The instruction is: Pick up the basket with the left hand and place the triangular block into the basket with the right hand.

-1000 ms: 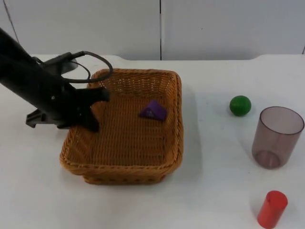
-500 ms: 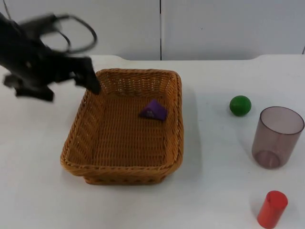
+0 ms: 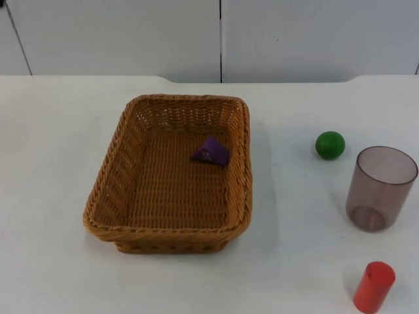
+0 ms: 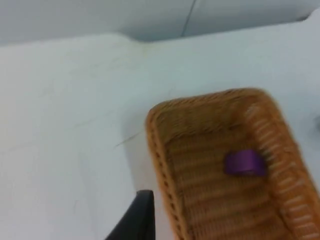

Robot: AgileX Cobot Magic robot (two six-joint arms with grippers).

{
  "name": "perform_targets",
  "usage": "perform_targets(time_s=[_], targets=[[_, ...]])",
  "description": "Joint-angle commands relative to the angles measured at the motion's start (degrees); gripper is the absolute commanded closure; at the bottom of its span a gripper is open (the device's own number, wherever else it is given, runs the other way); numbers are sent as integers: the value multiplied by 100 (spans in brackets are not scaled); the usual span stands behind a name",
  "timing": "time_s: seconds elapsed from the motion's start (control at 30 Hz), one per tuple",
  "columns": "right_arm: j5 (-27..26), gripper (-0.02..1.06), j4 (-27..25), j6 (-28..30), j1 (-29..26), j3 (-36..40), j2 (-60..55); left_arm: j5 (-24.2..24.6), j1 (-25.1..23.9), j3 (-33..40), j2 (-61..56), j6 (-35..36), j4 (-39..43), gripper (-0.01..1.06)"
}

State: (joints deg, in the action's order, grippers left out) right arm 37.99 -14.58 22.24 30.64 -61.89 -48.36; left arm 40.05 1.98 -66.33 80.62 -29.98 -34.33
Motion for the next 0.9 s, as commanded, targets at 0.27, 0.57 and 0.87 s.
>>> perform_targets(time_s=[0.27, 0.57, 0.87], targets=[[57, 17, 42, -144, -16, 1202, 1584, -139, 5, 1429, -2001, 54, 34, 0], [476, 17, 42, -144, -16, 1651, 2615, -29, 5, 2447, -3842, 155, 46, 0], [1072, 17, 42, -186, -16, 2153, 3280, 421, 5, 2845, -6112, 386, 369, 0]])
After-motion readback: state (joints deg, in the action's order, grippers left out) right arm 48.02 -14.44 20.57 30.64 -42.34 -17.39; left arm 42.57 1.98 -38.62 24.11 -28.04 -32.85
